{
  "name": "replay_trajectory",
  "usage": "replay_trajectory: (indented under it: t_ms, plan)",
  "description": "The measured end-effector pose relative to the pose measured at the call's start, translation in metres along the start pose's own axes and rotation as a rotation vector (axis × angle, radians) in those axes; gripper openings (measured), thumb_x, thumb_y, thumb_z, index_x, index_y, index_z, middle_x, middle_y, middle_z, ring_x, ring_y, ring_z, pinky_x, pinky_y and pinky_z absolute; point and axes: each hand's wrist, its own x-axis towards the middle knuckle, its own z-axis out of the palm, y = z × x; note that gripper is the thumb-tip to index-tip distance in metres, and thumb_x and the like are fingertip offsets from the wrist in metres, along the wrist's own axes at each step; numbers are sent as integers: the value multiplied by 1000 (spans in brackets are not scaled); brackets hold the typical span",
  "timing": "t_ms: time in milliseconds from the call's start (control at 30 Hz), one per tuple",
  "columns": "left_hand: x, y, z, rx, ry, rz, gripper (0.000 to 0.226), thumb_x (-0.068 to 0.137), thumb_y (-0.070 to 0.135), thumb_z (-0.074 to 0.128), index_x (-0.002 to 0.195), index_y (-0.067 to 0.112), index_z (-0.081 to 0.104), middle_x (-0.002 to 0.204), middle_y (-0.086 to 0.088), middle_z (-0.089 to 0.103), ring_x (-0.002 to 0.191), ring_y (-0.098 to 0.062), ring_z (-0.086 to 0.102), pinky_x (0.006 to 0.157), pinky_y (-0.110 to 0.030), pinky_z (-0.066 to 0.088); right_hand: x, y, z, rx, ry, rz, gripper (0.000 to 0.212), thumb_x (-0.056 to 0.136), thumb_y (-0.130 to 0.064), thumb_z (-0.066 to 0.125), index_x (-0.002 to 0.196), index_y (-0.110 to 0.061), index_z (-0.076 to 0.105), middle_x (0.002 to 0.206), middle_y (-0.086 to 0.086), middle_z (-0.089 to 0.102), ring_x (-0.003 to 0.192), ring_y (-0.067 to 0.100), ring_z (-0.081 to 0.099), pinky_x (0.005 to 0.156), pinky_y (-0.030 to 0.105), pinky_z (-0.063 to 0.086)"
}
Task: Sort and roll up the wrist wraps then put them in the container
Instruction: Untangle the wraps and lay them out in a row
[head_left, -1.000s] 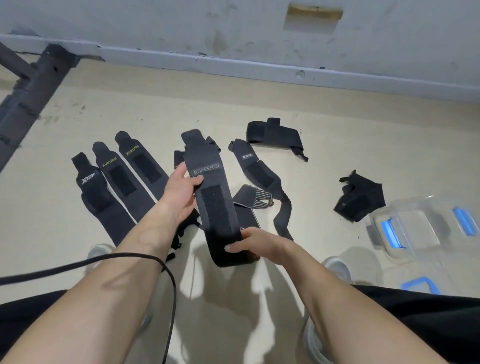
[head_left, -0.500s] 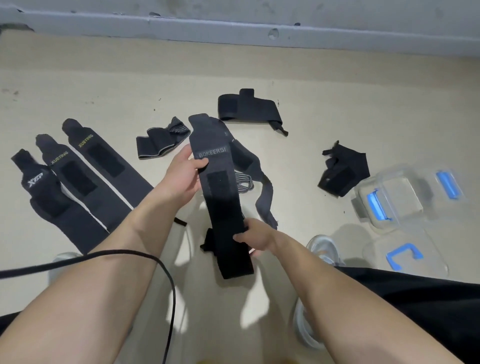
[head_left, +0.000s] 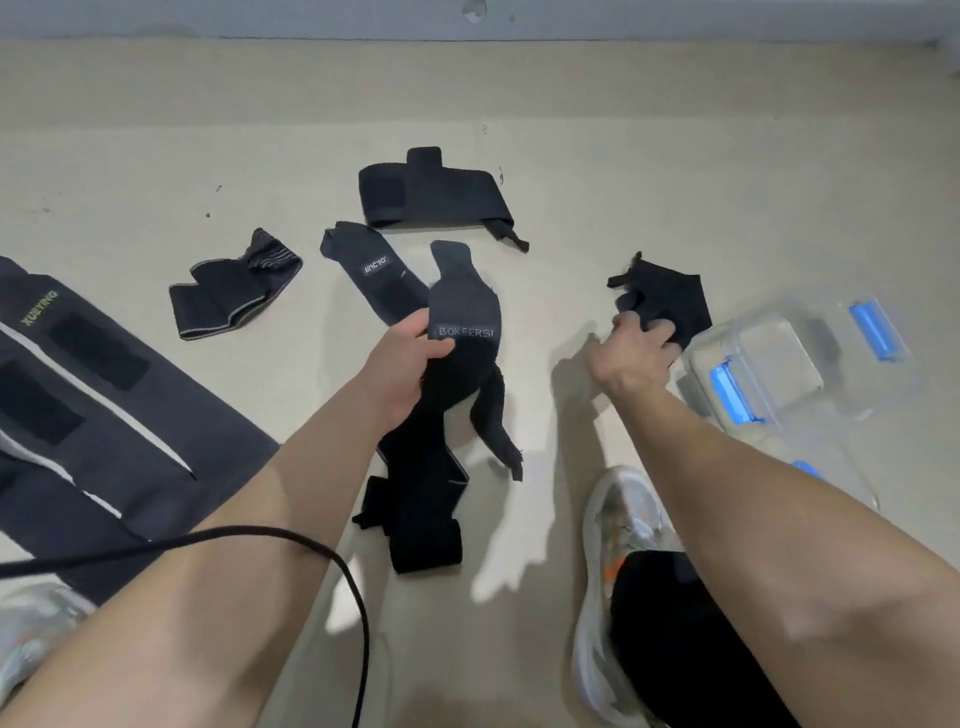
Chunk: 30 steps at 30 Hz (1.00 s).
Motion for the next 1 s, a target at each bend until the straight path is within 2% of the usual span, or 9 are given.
replay_trajectory:
  t_ms: [67, 167, 300, 433, 567, 667, 800, 900, 1000]
  plan:
    - [14, -2, 12, -7, -23, -14, 40, 98, -5, 48, 127, 16, 67, 124, -8, 73, 121, -27, 66, 105, -42, 51, 23, 9, -2, -29, 10, 160, 67, 89, -40, 64, 144, -15, 35, 155, 16, 18, 133, 43, 32, 100, 47, 42]
    - [32, -4, 30, -19, -39, -44, 37, 99, -4, 49, 126, 14, 67, 120, -8, 74, 116, -26, 69, 98, -39, 55, 46, 13, 8, 15, -92, 349, 95, 74, -58, 72, 144, -10, 28, 150, 19, 24, 129, 41, 40, 83, 46, 40]
    - [49, -9, 41, -44, -21, -68, 37, 100, -2, 49, 127, 15, 67, 119, -6, 75, 114, -25, 70, 97, -39, 56, 59, 17, 36, 177, -24, 334, 68, 87, -36, 65, 139, -6, 33, 141, 20, 41, 130, 40, 40, 95, 48, 42]
    - [51, -10, 28, -109, 32, -66, 38, 101, -1, 46, 130, 14, 66, 122, -8, 74, 117, -27, 69, 101, -44, 54, 40, 9, 47, 551, 44, 99, 46, 88, -11, 57, 133, -11, 48, 128, 12, 58, 118, 32, 54, 101, 37, 42]
    - [38, -14, 4, -241, 148, -75, 41, 100, 0, 43, 130, 15, 66, 124, -9, 73, 119, -29, 68, 104, -46, 52, -2, -14, 30, 1170, -344, -27, 30, 72, -10, 47, 96, 1, 61, 88, 13, 59, 83, 30, 55, 72, 33, 49]
    - [23, -17, -13, -296, 187, -76, 41, 97, 2, 44, 129, 12, 67, 125, -13, 72, 121, -33, 66, 110, -49, 48, -16, -18, 19, 1461, -595, 78, 38, 87, -16, 35, 107, -7, 66, 103, 15, 71, 95, 39, 66, 81, 39, 53]
    - [5, -17, -26, -303, 212, -88, 41, 94, 6, 47, 128, 10, 68, 126, -14, 71, 125, -35, 63, 112, -50, 45, -25, -11, 13, 1485, -753, 234, 48, 84, -27, 36, 119, -11, 64, 113, 16, 73, 100, 45, 69, 88, 47, 53]
    - [-1, -16, -29, -311, 234, -86, 40, 93, 5, 47, 126, 9, 68, 123, -14, 72, 123, -34, 64, 112, -49, 46, -30, -4, 11, 1465, -731, 278, 49, 73, -27, 44, 113, -9, 66, 110, 18, 73, 99, 47, 68, 102, 55, 48]
    - [-4, -14, -30, -301, 255, -92, 39, 92, 4, 49, 125, 9, 69, 122, -14, 73, 120, -33, 66, 110, -49, 47, -34, 1, 11, 1393, -641, 355, 40, 85, -26, 39, 109, -9, 66, 110, 19, 74, 103, 47, 67, 103, 57, 49]
